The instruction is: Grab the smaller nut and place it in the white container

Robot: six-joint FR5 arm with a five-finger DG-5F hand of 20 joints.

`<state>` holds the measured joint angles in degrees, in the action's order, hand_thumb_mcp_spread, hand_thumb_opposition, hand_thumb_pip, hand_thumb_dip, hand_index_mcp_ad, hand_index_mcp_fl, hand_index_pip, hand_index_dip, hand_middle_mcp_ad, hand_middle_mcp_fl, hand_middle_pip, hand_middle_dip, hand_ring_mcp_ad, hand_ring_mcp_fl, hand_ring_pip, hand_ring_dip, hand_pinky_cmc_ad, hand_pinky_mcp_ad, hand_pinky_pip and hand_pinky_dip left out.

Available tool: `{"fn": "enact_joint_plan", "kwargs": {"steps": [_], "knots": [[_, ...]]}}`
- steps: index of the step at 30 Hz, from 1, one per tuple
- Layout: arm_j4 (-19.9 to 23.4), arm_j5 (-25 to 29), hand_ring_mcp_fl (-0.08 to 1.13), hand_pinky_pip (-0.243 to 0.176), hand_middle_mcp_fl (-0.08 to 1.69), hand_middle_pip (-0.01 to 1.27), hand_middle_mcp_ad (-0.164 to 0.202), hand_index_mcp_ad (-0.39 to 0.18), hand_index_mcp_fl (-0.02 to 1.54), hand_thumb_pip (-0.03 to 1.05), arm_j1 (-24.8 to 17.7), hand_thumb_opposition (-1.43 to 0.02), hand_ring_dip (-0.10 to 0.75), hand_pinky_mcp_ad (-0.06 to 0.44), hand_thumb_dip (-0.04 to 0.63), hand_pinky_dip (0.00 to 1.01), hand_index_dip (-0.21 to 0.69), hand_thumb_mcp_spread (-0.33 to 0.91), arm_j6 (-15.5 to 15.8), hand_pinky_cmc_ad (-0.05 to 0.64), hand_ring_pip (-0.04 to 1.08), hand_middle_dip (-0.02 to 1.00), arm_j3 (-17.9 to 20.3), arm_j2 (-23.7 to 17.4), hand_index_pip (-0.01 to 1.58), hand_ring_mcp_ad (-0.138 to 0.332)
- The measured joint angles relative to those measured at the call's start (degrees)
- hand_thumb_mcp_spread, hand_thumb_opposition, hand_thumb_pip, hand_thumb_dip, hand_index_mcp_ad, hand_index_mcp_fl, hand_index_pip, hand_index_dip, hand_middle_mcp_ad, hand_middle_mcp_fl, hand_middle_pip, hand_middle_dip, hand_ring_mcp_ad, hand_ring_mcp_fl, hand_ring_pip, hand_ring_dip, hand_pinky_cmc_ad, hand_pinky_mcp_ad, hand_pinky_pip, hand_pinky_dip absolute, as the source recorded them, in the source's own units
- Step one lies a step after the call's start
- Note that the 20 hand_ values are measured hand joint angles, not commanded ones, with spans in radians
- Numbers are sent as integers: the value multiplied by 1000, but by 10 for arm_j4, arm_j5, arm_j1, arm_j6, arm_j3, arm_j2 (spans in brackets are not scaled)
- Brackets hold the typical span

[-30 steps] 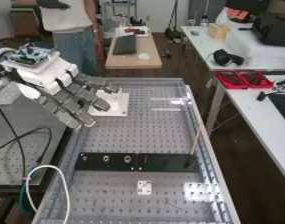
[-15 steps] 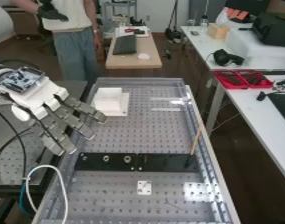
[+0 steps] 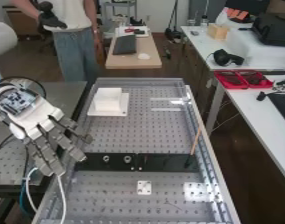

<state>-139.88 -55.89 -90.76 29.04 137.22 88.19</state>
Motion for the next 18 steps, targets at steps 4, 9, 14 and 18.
{"fn": "enact_joint_plan", "kwargs": {"steps": [4, 9, 14, 18], "knots": [[23, 13, 16, -122, 9, 138, 143, -134, 152, 557, -2, -834, -61, 227, 175, 176, 195, 398, 0, 328, 80, 110, 9, 14, 1138, 262], [42, 25, 16, -122, 9, 143, 129, -134, 141, 559, -5, -834, -58, 227, 175, 176, 195, 394, 0, 328, 80, 126, 15, 32, 1265, 265], [62, 31, 16, -122, 9, 141, 127, -143, 117, 562, -8, -834, -58, 227, 175, 176, 199, 398, 2, 328, 80, 138, 16, 55, 1365, 262], [72, 32, 16, -122, 5, 143, 127, -145, 119, 562, -9, -834, -58, 227, 175, 176, 199, 398, 8, 328, 80, 141, 15, 71, 1398, 262]]}}
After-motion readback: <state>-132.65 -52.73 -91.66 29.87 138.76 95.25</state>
